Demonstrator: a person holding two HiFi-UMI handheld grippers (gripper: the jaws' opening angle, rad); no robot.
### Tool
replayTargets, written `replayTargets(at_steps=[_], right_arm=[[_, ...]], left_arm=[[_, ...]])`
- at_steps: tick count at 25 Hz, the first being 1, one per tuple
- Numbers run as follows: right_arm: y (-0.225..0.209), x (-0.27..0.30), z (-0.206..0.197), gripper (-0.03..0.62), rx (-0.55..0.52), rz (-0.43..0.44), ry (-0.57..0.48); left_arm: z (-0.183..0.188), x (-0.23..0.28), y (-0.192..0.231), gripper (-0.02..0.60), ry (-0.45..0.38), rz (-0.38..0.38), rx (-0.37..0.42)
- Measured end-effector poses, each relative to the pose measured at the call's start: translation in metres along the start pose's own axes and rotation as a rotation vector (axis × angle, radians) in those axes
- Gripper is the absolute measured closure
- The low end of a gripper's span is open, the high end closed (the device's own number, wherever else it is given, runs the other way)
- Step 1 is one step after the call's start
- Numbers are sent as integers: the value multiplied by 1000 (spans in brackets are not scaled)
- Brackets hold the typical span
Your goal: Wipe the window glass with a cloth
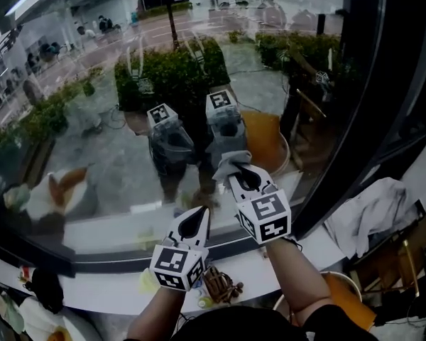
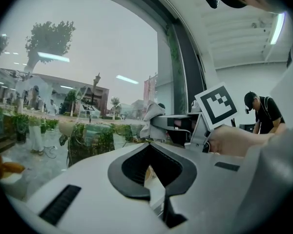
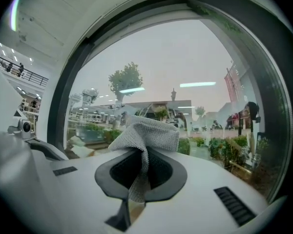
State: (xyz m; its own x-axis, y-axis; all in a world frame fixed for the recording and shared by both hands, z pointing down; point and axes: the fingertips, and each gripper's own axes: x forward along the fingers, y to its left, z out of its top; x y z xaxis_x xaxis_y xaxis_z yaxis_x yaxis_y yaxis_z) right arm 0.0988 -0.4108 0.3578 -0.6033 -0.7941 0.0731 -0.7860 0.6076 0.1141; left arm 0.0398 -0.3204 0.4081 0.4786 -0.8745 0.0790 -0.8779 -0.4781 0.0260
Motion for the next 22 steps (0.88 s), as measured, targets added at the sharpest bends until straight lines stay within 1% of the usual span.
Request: replayTargets(at_steps=[6,13,16,20,22], right_arm=[[-21,-10,-3,554,8,-32,12],[-71,-30,-19,554,16,-38,14],[-73,-28,-18,555,18,-36,13],[-73,-24,-17,555,23,-33,10],[-73,-24,-17,555,25,-34,7]], left_arm=[[3,9,-11,574,3,-19,6],[1,39,-43,574,10,-9,8],[3,42,-41,574,6,-4,20],[7,42,-38,574,0,10,1],[6,42,-38,574,3,11,9]])
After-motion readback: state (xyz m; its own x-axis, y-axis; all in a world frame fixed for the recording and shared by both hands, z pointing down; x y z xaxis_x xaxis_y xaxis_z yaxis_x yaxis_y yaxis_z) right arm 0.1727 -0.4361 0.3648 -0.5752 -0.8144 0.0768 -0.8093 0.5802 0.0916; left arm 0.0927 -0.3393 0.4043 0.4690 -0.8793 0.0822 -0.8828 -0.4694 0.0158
